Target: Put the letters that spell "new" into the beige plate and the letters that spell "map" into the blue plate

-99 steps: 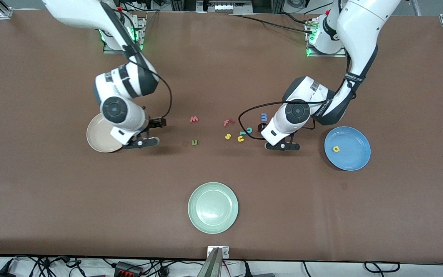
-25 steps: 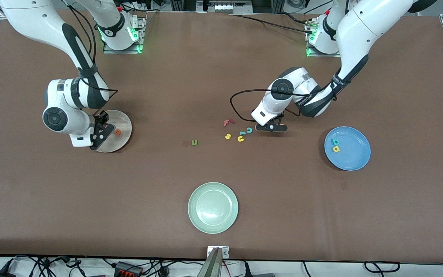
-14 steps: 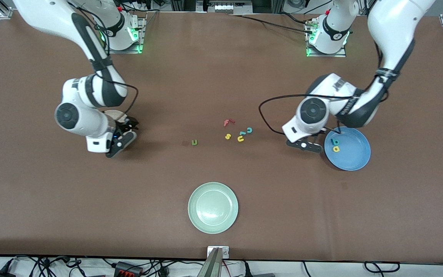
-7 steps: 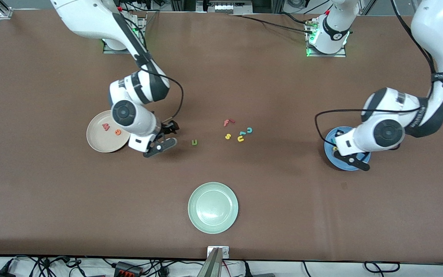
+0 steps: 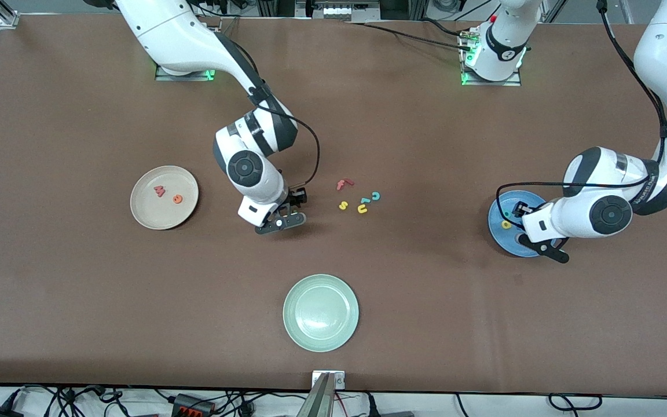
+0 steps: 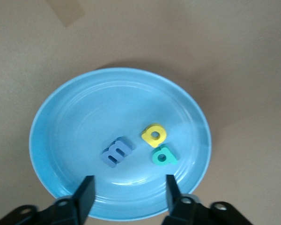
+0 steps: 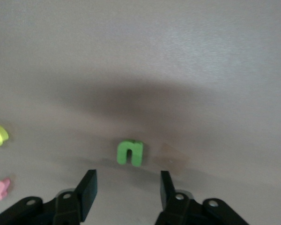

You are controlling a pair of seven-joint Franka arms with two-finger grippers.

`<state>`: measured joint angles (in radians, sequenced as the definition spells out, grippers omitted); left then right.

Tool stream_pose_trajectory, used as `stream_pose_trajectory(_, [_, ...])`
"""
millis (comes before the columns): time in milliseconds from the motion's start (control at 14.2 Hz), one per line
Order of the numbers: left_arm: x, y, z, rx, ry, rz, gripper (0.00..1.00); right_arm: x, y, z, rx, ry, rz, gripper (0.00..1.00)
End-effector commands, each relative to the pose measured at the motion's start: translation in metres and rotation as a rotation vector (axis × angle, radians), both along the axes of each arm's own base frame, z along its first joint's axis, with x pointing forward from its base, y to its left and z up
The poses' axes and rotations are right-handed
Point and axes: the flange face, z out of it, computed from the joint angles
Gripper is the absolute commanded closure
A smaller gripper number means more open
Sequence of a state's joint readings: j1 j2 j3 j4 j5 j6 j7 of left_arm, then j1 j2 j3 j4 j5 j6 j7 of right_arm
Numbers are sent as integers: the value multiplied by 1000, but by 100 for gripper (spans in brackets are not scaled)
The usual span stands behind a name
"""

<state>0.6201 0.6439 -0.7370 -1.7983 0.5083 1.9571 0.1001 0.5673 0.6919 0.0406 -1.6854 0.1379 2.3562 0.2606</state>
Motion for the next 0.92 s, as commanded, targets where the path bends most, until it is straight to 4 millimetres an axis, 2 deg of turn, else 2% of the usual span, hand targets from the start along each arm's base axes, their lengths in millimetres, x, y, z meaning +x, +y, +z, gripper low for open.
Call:
stream_pose_trajectory(0, [10, -10, 47, 48, -25, -25, 0, 4, 6, -8, 5, -19, -46, 43])
stream_pose_trajectory(141, [23, -15, 91, 63, -15, -18, 0, 4, 6, -10, -2, -21, -47, 46])
stream_pose_trajectory(282, [27, -24, 128, 71, 0, -10, 0, 4, 7, -9, -6, -26, -39, 49])
stream_pose_trajectory(705, [19, -30, 261, 78, 18, 38, 0, 3, 7, -16, -15, -21, -50, 59])
stream_pose_trajectory(846, [18, -24, 287, 60, -7, 52, 0, 6, 8, -13, -21, -39, -32, 59])
